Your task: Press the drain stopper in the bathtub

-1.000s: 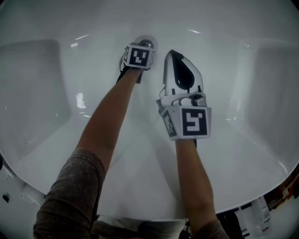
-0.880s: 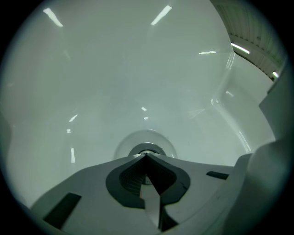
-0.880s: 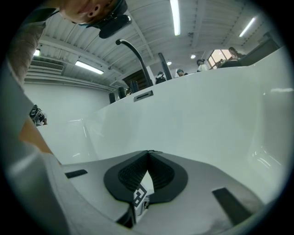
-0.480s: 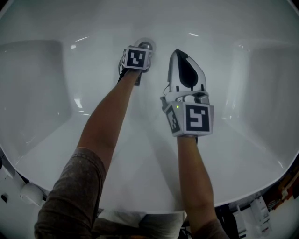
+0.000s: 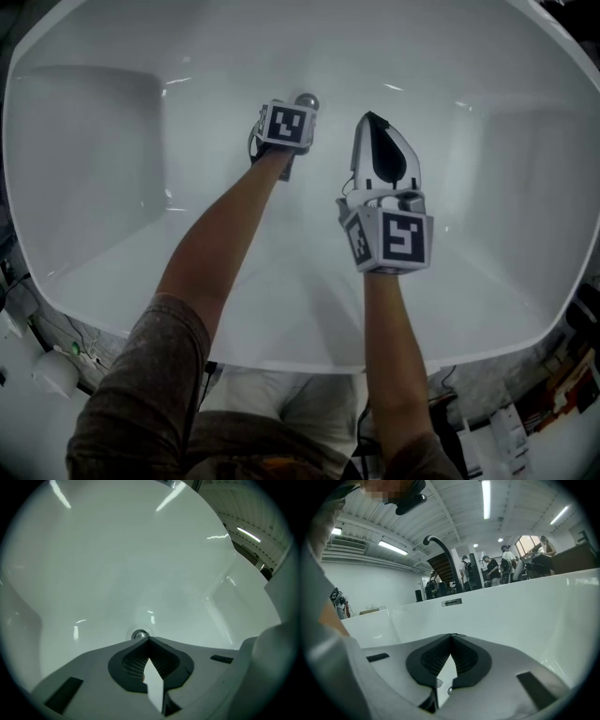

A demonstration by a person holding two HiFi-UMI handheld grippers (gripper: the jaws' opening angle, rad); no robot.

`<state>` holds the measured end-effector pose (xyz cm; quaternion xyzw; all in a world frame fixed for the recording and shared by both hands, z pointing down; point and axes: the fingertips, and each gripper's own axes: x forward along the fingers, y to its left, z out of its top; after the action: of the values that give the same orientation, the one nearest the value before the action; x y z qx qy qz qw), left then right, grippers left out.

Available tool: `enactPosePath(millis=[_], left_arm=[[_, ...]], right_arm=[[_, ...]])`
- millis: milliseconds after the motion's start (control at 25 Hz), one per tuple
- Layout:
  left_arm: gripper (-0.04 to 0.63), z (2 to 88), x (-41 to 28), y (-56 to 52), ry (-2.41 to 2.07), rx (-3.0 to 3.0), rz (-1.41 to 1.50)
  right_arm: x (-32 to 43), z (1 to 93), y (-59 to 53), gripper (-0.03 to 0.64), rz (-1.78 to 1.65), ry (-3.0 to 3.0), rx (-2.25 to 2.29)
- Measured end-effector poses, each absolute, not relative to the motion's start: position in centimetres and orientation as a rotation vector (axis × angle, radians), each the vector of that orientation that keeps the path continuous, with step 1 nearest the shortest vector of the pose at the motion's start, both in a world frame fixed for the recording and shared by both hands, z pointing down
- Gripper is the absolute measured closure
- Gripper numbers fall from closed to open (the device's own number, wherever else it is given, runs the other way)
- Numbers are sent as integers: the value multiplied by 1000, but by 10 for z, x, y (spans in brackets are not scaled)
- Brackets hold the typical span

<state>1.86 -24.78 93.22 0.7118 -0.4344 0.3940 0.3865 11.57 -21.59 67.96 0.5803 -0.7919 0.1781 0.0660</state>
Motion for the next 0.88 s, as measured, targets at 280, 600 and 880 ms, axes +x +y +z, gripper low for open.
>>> enactPosePath(millis=[280,600,880], left_arm=[[594,816,7,-242,-1132,1801,988],[594,674,11,-219,-1117,1845,913],[594,571,20,-196,-1071,1881,926]], right_arm=[[103,595,-205,615,527,-2395,1733],[108,492,-179,615,531,-2386,1761],[107,410,-159,615,532,-2384,1783]])
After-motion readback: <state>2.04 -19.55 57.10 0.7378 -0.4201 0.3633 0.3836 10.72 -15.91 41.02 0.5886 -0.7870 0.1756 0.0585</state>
